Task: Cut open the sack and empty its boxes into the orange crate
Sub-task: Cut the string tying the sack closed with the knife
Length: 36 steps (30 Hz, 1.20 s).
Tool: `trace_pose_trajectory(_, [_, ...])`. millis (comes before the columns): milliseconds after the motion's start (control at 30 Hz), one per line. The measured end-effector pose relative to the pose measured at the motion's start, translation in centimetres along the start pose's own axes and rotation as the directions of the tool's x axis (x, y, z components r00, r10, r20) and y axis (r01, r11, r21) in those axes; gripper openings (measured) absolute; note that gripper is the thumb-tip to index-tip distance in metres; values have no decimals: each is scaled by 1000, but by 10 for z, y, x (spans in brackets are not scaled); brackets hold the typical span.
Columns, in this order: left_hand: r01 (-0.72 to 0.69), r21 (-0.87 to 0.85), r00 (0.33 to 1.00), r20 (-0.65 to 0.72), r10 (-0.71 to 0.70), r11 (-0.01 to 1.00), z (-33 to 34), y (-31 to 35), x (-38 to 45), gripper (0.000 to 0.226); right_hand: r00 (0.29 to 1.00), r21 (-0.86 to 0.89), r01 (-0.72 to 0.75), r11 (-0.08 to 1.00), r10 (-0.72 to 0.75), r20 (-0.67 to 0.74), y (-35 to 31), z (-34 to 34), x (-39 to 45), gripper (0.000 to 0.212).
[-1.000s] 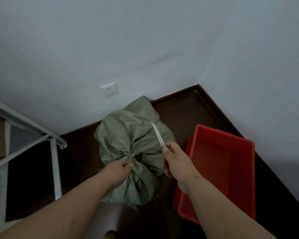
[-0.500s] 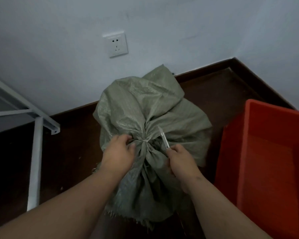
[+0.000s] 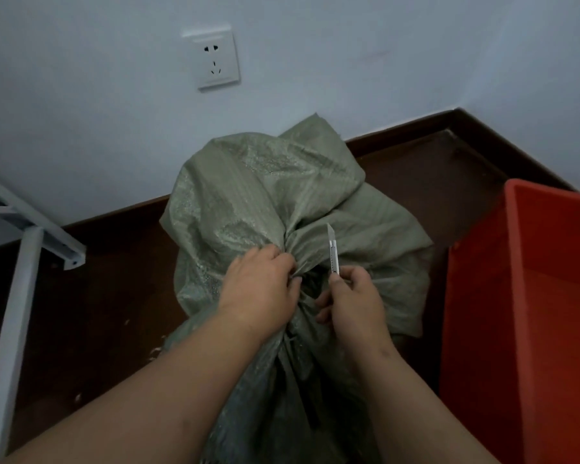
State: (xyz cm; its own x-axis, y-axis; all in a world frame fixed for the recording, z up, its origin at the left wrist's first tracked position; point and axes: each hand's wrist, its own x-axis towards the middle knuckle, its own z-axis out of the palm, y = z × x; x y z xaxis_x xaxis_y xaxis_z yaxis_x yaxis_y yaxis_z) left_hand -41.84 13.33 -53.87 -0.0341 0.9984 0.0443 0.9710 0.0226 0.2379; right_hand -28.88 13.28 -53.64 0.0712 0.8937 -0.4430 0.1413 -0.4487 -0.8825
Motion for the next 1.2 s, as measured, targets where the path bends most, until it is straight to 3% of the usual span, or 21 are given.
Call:
trace_pose_trajectory(267, [131,-58,989,72,-127,990,-1,1,12,18,999,60,39,997,-38,-15,-4,4,6,13])
trace_pose_trajectory(500, [415,-269,905,216,-366,869,-17,-20,11,19,997,37,32,999,-35,74,-6,7,-5,12])
trace_pose_trajectory(600, [512,-489,859,288,-423,707,-17,-28,10,23,986,-68,120,990,-112,120,-8,14,-7,12])
trace_pose_trajectory(700, [548,-742,819,379,-432,387,-16,-27,8,24,977,-221,199,955,-175,121,-2,19,-8,11])
trace_pose_trajectory(767, [542,-811,807,431,-404,220,-18,-22,6,26,975,-279,218,935,-195,108,-2,20,-9,9])
trace_pose_trajectory(867, [527,-848,796,473,-378,50,-22,-19,5,26,967,-321,254,912,-242,77,-7,19,-11,12])
trace_pose_trajectory(1033, [520,-848,791,523,-317,-104,-29,-24,11,26,924,-464,379,801,-356,141,-21,17,-18,20])
trace_pose_trajectory(1200, [513,-848,807,529,-262,-132,-33,-26,12,29,892,-603,429,673,-420,166,-18,17,-16,19])
